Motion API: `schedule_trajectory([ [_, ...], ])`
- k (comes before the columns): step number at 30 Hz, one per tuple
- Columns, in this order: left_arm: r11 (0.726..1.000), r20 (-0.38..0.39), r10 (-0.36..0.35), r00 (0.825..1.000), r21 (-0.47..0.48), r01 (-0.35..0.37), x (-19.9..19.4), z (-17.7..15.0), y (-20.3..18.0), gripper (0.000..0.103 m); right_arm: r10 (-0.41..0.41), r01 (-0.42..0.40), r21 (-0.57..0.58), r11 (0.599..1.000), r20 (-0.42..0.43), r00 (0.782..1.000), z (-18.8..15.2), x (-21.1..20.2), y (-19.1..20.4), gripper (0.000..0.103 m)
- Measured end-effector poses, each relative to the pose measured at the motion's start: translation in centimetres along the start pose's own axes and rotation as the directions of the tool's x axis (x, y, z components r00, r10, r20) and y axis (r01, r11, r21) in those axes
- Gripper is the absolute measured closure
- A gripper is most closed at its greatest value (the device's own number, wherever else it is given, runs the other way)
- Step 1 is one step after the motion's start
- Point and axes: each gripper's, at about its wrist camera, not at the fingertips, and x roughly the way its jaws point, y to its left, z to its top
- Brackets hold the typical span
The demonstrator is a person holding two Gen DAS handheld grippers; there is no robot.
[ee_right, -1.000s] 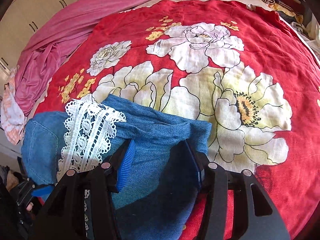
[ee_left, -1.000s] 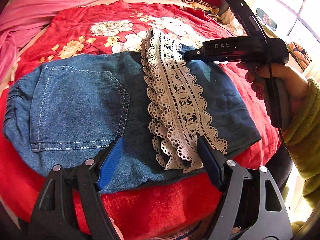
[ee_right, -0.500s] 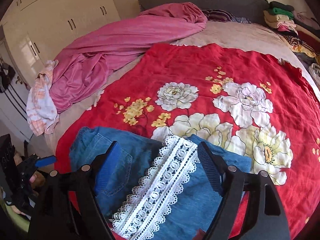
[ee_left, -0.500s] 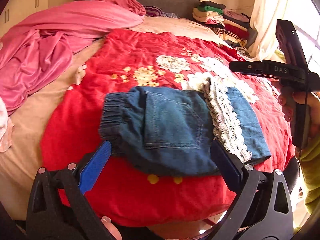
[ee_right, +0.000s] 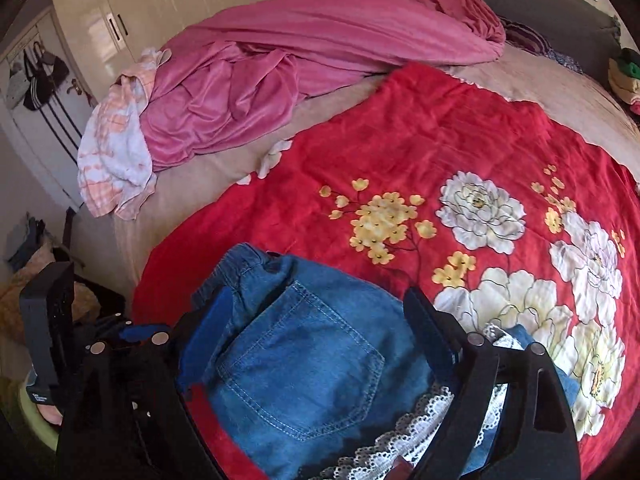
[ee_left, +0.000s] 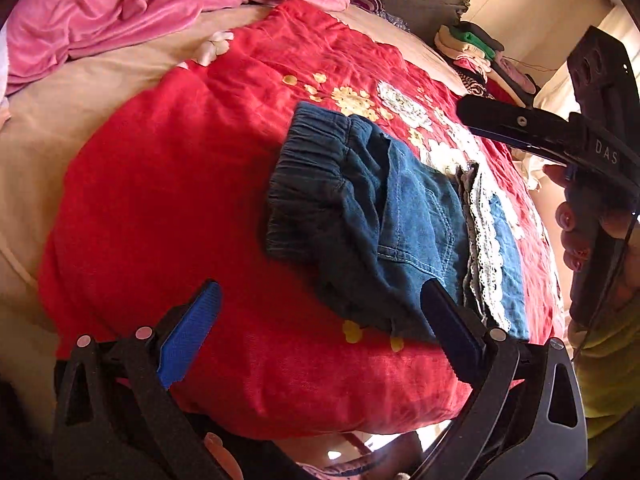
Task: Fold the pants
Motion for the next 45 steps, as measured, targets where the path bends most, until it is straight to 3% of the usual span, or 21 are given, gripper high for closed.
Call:
schedule_trajectory([
  [5,0.996,-0.017,-0.067,0.998,-0.065,0.066,1.6,-0.2,0.1,0.027,0.032,-0.035,-0.039,0.999,-0.066,0.997,1.4,3.2,1.9,0.016],
  [8,0.991,-0.028,-0.090,0.996,-0.098,0.086,2.5,-0.3,0.3,0.048,0.031,-0.036,-0.050,0.998,-0.105,0.994,2.1,5.3,2.6,0.016],
  [16,0.990,-0.035,-0.105,0.994,-0.096,0.102,3.4,-0.8,0.6,0.053,0.044,-0.060,-0.072,0.996,-0.210,0.977,2.7,11.4,3.7,0.017],
  [17,0.990,-0.034,-0.106,0.994,-0.094,0.103,3.5,-0.8,0.6,0.053,0.058,-0.075,-0.067,0.995,-0.228,0.972,2.4,12.2,3.6,0.024],
  [18,0.990,-0.032,-0.107,0.994,-0.093,0.104,3.5,-0.9,0.6,0.053,0.081,-0.098,-0.058,0.993,-0.244,0.966,1.9,12.9,3.6,0.051],
  [19,0.990,-0.031,-0.107,0.994,-0.095,0.104,3.5,-1.0,0.7,0.053,0.091,-0.108,-0.055,0.993,-0.251,0.964,1.5,13.3,3.6,0.059],
  [21,0.990,-0.033,-0.110,0.993,-0.095,0.106,3.5,-1.0,0.7,0.053,0.104,-0.120,-0.065,0.991,-0.210,0.972,1.1,12.6,3.7,0.061],
  [24,0.989,-0.018,-0.125,0.992,-0.085,0.123,3.1,-1.1,0.4,0.049,0.187,-0.189,-0.005,0.982,-0.127,0.974,1.1,9.9,2.5,0.068],
  [28,0.987,0.011,-0.148,0.989,-0.060,0.149,2.7,-0.9,-0.6,0.039,0.283,-0.283,0.033,0.959,0.001,0.959,0.4,4.8,1.0,0.069],
  [32,0.984,0.033,-0.179,0.983,-0.009,0.179,2.4,-0.3,-3.0,0.039,0.311,-0.318,0.058,0.946,0.105,0.945,-0.9,0.2,-0.8,0.070],
  [35,0.984,0.027,-0.175,0.984,0.040,0.174,2.2,0.4,-5.5,0.055,0.307,-0.321,0.075,0.944,0.157,0.939,-1.7,-2.3,-2.4,0.070],
  [45,0.981,0.047,-0.148,0.988,0.131,0.140,2.0,0.3,-12.4,0.058,0.294,-0.332,0.126,0.935,0.248,0.923,-4.5,-6.1,-8.0,0.070],
])
